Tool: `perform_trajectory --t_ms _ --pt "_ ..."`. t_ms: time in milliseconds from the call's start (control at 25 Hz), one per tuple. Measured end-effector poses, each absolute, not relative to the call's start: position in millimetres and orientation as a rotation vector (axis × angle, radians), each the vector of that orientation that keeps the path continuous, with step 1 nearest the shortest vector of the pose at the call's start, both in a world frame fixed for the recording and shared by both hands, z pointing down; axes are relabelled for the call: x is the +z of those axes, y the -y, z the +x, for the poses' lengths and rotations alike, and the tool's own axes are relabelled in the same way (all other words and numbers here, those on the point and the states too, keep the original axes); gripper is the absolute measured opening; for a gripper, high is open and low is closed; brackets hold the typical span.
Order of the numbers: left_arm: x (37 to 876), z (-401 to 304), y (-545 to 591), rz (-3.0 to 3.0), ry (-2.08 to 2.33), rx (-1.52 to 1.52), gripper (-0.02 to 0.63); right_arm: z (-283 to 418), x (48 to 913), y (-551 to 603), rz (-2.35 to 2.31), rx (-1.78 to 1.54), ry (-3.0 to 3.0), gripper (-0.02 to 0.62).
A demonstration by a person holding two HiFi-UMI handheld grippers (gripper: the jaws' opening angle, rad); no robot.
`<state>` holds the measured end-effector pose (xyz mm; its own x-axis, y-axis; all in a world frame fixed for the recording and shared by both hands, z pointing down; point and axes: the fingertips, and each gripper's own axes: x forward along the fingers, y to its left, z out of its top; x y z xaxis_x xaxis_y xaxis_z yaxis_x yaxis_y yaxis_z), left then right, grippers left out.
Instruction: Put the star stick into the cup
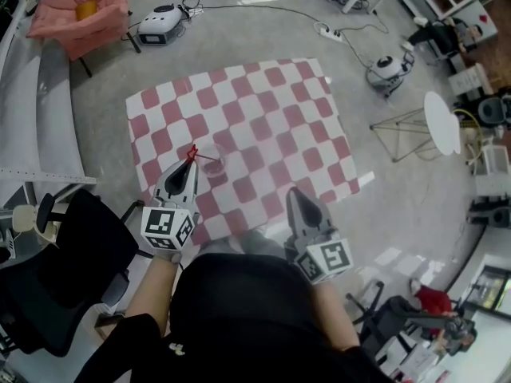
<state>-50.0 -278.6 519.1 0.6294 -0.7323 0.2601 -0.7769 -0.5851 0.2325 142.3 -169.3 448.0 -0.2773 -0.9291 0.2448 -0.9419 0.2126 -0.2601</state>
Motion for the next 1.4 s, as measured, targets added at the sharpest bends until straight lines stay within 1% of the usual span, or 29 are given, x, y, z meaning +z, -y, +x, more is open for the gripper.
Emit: perform_trajectory --t_ms 400,800,840,920,1240,1400 --pt "555 -44 286 2.531 1.137 0.221 0.052 141 461 159 1.896 0.558 2.307 0.016" --pt "571 -40 291 2.556 1.128 0.252 0.055 143 476 145 1.880 0.532 2.249 0.015" --pt "572 -40 291 2.551 1.120 0.254 0.066 143 477 144 1.871 0.532 2.245 0.016" --pt "574 -39 291 2.542 1.111 0.260 0.124 143 478 145 1.868 0.539 2.247 0.016" --pt "563 -46 290 2.504 1.123 0.224 0.187 141 477 151 1.837 0.551 2.299 0.017" --pt "550 -51 285 2.495 1.147 0.192 0.195 138 476 158 1.803 0.563 2.343 0.016"
